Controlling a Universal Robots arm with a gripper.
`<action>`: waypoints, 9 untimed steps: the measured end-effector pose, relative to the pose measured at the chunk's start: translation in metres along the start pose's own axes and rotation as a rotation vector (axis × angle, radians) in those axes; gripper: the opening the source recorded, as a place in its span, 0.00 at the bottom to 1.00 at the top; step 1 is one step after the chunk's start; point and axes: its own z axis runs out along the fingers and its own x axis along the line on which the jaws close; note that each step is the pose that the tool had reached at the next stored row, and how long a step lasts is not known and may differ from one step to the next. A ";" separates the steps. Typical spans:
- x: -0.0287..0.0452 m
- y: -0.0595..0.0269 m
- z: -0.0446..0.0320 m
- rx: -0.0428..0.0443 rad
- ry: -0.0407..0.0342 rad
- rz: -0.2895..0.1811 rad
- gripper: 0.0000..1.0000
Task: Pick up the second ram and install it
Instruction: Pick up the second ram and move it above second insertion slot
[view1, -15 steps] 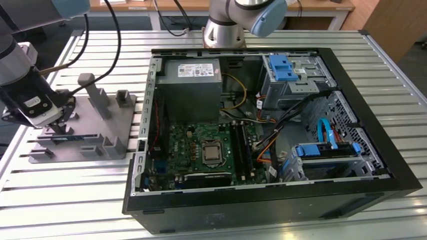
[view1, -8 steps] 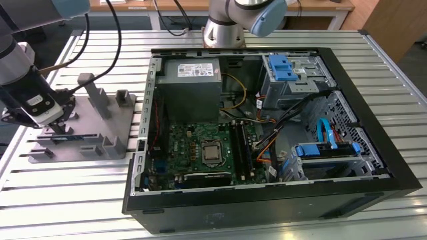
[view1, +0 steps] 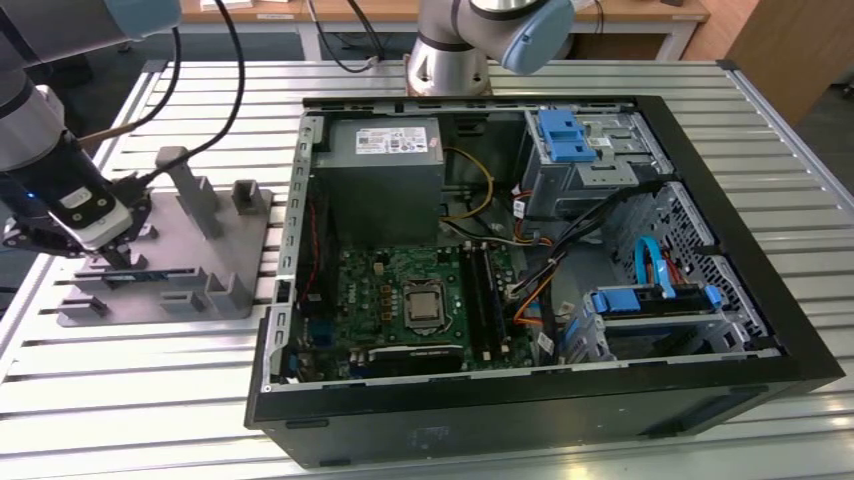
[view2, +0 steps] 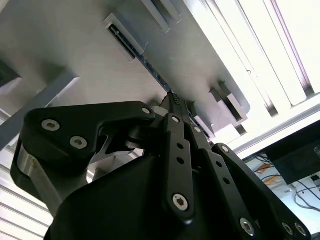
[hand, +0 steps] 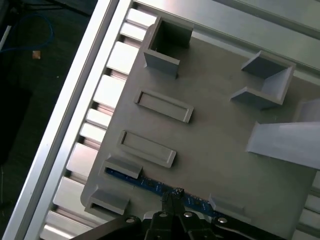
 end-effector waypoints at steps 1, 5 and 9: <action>0.0000 0.0000 0.0000 0.0001 0.0001 -0.006 0.10; 0.0000 0.0000 0.0000 0.0007 0.0012 -0.033 0.10; 0.0000 0.0000 0.0000 0.0012 0.0023 -0.060 0.10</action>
